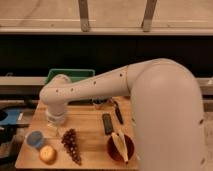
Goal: Place apple in plastic cup
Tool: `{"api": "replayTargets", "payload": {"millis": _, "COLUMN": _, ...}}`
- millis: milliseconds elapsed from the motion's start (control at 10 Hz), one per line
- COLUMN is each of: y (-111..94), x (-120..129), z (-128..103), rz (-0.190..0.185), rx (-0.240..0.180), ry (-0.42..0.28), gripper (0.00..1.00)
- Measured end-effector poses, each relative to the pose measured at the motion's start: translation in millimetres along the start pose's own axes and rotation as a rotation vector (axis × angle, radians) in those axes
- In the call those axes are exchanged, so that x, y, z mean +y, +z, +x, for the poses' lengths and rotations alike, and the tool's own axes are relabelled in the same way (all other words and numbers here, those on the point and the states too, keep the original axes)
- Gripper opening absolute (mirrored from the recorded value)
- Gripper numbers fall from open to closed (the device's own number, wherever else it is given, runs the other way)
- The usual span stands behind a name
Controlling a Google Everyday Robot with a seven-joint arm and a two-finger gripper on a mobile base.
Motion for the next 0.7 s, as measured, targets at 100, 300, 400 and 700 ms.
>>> {"api": "replayTargets", "payload": {"millis": 100, "y": 8, "x": 8, "z": -15, "rz": -0.023, "rx": 0.000, "ry": -0.043, "gripper": 0.61}}
{"api": "replayTargets", "payload": {"millis": 300, "y": 19, "x": 22, "z": -22, "rz": -0.056, "rx": 0.004, "ry": -0.083, "gripper": 0.61}}
{"api": "replayTargets", "payload": {"millis": 400, "y": 23, "x": 31, "z": -24, "rz": -0.071, "rx": 0.003, "ry": -0.098, "gripper": 0.61}}
{"api": "replayTargets", "payload": {"millis": 700, "y": 34, "x": 55, "z": -25, "rz": -0.111, "rx": -0.004, "ry": -0.116, "gripper": 0.61}}
